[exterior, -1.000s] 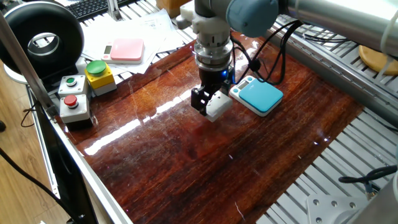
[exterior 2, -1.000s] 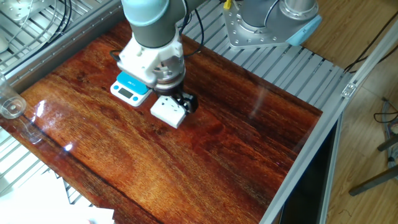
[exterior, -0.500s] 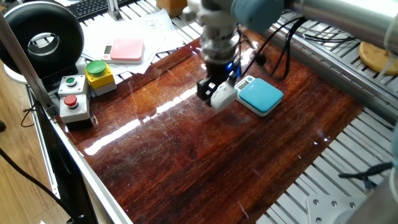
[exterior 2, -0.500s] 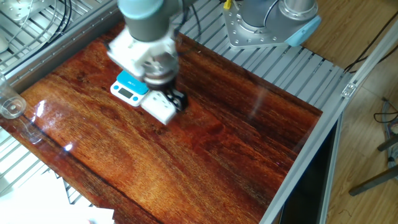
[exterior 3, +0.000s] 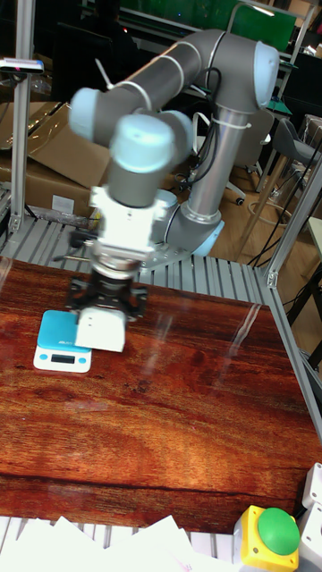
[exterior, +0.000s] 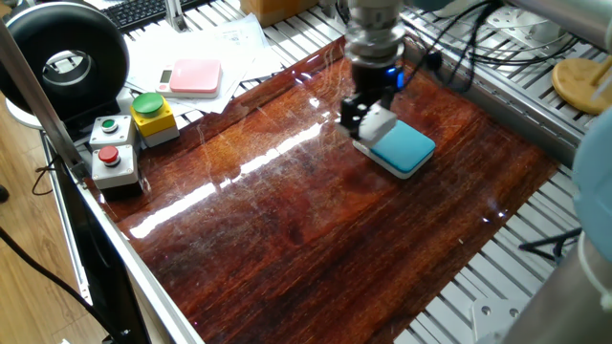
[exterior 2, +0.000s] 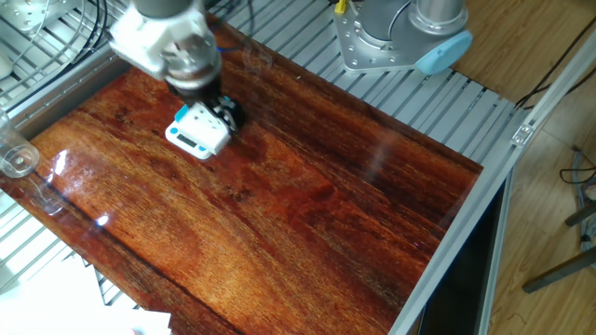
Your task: Place the block on the scale
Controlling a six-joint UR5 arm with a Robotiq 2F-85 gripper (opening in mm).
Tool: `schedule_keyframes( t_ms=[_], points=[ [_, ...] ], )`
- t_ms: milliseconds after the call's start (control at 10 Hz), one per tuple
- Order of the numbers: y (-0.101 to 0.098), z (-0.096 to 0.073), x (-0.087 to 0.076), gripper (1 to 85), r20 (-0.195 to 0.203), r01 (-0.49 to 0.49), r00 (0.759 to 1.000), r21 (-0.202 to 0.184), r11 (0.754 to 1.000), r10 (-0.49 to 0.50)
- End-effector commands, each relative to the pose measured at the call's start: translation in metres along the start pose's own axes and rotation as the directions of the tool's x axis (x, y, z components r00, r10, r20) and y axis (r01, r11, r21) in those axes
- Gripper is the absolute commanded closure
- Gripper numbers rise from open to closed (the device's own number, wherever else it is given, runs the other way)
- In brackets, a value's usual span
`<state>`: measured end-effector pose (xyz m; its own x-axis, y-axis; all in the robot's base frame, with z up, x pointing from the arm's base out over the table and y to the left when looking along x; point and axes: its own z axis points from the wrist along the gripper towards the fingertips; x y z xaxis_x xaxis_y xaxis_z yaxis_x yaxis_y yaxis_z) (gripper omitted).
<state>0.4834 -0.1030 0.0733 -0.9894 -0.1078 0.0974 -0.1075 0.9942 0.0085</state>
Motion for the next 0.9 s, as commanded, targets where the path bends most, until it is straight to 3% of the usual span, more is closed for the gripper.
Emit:
schedule_keyframes(
  t_ms=[0,400,800],
  points=[
    [-0.032,0.012,0.01,84.7,0.032,0.043,0.999,-0.031,0.999,-0.042],
    [-0.039,0.026,0.023,84.7,0.054,0.02,0.998,-0.065,0.998,-0.017],
    [-0.033,0.033,0.02,84.7,0.069,-0.079,0.994,-0.109,0.991,0.087]
  ],
)
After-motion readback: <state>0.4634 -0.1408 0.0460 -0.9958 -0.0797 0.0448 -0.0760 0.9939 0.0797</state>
